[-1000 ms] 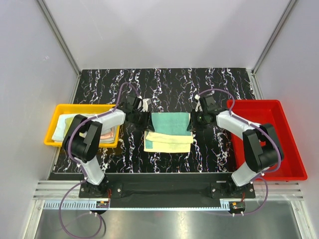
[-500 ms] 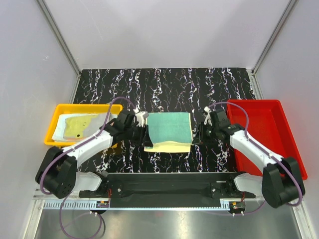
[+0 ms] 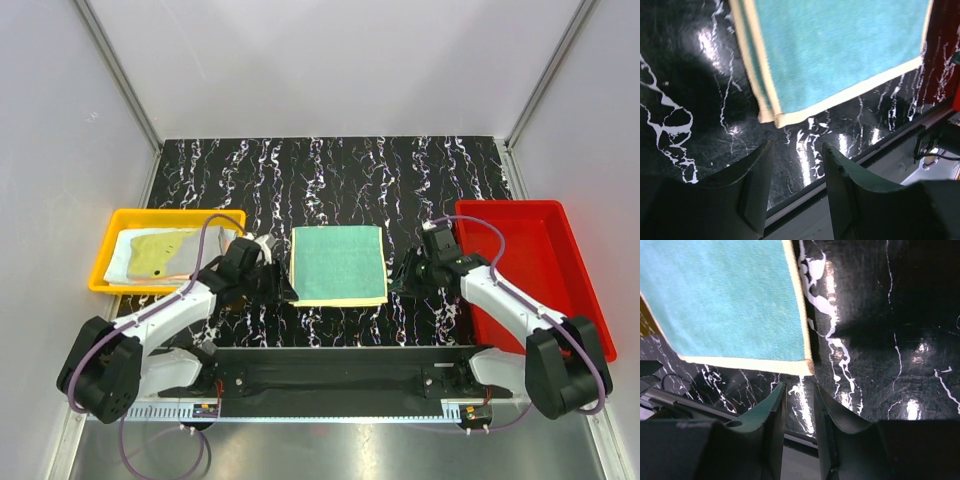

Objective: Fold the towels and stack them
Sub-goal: Fold the towel

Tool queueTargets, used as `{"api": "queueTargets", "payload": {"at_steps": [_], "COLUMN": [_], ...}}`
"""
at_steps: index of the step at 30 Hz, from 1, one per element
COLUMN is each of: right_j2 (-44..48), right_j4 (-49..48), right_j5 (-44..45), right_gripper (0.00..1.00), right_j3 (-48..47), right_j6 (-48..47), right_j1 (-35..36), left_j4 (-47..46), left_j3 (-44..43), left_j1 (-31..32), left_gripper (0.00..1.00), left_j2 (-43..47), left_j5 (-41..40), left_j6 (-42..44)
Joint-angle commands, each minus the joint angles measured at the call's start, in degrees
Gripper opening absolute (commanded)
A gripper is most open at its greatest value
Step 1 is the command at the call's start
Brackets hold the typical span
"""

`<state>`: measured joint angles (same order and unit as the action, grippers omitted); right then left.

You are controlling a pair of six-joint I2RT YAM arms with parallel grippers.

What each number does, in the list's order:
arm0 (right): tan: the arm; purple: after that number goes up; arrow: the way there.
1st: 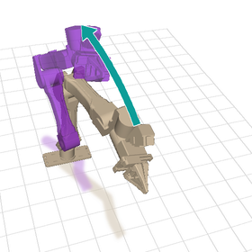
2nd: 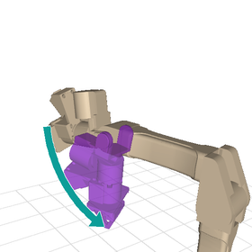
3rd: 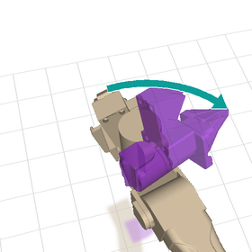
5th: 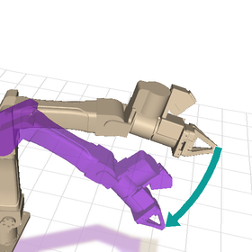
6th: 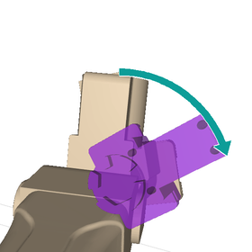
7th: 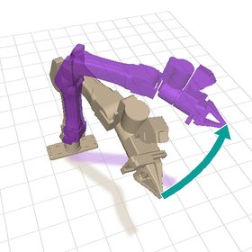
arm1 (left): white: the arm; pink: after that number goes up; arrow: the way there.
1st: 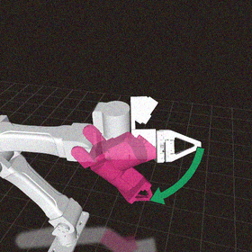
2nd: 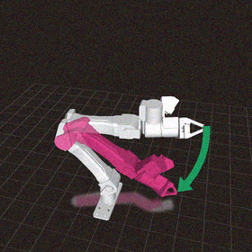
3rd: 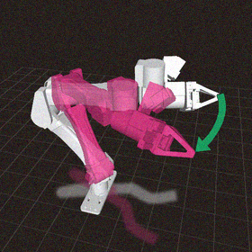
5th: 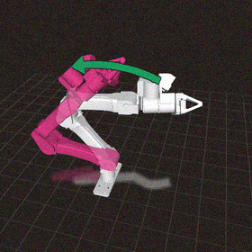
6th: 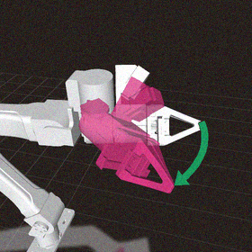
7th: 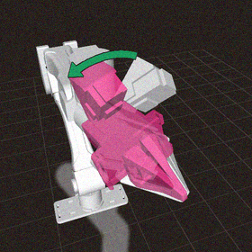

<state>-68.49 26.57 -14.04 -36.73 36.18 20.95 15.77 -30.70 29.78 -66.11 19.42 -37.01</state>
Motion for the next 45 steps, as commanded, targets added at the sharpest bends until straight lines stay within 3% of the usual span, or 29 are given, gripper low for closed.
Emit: {"api": "queueTargets", "payload": {"at_steps": [1, 20, 35, 42, 45], "right_j2": [-1.91, -7.71, -8.06, -8.06, -8.06], "right_j4": [-4.33, -18.3, -20.24, -20.41, -20.41], "right_j5": [1.83, -2.04, -1.95, -1.51, -1.25], "right_gripper": [0.34, 0.38, 0.39, 0.37, 0.31], "right_j3": [1.57, 9.3, 10.89, 10.89, 10.89], "right_j6": [2.84, 6.35, 8.02, 7.76, 7.5], "right_j1": [0.32, 0.49, 0.58, 0.58, 0.58], "left_j4": [-7.74, -15.41, -17.79, -17.35, -16.56], "left_j3": [3.44, 7.4, 7.76, 7.85, 7.5], "left_j1": [0.37, 1.33, 2.12, 2.13, 2.13], "left_gripper": [0.48, 0.43, 0.39, 0.28, 0.12], "left_j2": [0.72, -4.47, -7.02, -7.81, -7.63], "left_j5": [-1.85, -1.23, -1.57, -2.81, -3.69], "left_j6": [-4.55, -8.33, -10.97, -11.59, -11.68]}}
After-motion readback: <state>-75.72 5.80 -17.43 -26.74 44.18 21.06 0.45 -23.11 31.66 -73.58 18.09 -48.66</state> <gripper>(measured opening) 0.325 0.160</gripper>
